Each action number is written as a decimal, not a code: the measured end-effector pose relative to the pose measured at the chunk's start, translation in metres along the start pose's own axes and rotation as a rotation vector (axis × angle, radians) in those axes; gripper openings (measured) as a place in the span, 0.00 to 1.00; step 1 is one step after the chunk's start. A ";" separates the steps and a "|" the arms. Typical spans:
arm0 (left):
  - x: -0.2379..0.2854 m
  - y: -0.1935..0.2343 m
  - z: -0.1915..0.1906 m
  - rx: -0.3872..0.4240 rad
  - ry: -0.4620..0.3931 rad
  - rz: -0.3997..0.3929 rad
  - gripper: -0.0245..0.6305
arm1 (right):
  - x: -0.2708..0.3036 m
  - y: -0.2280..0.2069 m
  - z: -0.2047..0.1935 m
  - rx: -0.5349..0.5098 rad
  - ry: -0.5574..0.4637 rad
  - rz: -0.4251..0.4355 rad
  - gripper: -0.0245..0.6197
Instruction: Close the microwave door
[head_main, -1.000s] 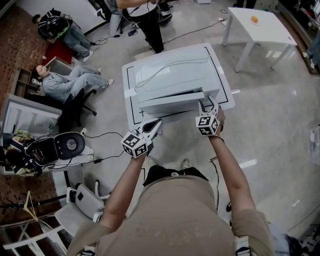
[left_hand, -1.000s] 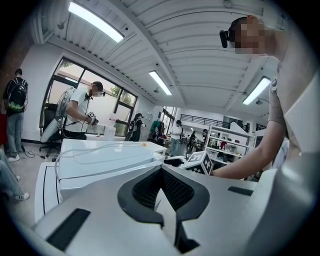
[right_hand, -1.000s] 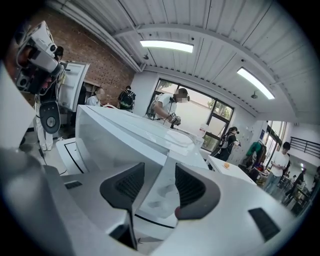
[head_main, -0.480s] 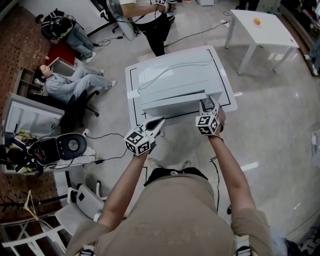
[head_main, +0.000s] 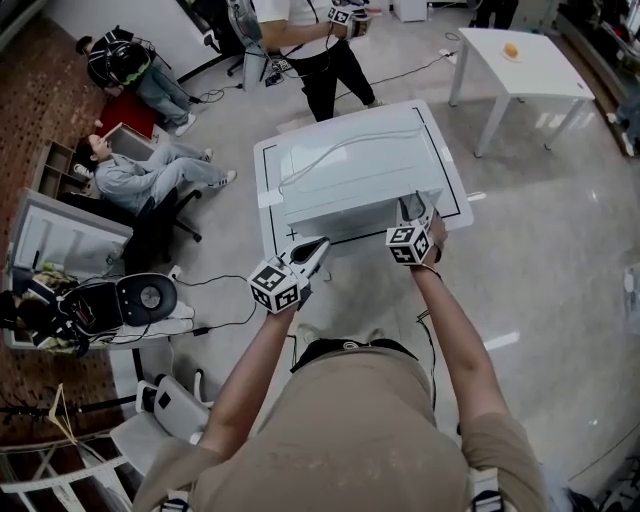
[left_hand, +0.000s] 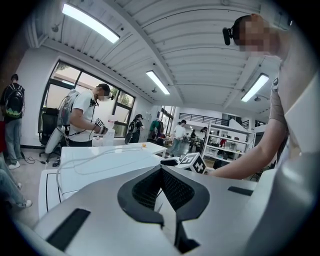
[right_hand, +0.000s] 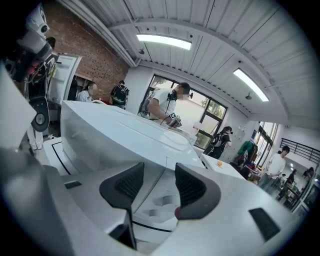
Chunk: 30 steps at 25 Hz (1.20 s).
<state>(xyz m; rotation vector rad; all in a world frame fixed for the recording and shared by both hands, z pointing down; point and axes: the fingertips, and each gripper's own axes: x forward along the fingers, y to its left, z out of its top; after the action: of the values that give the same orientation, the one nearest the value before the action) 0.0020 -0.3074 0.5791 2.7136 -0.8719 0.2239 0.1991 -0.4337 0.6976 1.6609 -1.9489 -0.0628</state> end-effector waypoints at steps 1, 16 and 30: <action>-0.002 0.000 0.001 0.001 -0.002 0.001 0.04 | -0.001 0.000 0.001 0.009 0.000 0.012 0.34; -0.040 -0.016 0.091 0.023 -0.239 -0.004 0.04 | -0.137 -0.017 0.123 0.247 -0.317 0.236 0.33; -0.096 -0.040 0.132 0.098 -0.315 0.050 0.05 | -0.251 -0.004 0.191 0.238 -0.507 0.280 0.31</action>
<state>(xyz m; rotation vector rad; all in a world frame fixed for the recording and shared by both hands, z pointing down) -0.0437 -0.2656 0.4227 2.8680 -1.0374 -0.1607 0.1332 -0.2653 0.4389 1.6073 -2.6457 -0.1631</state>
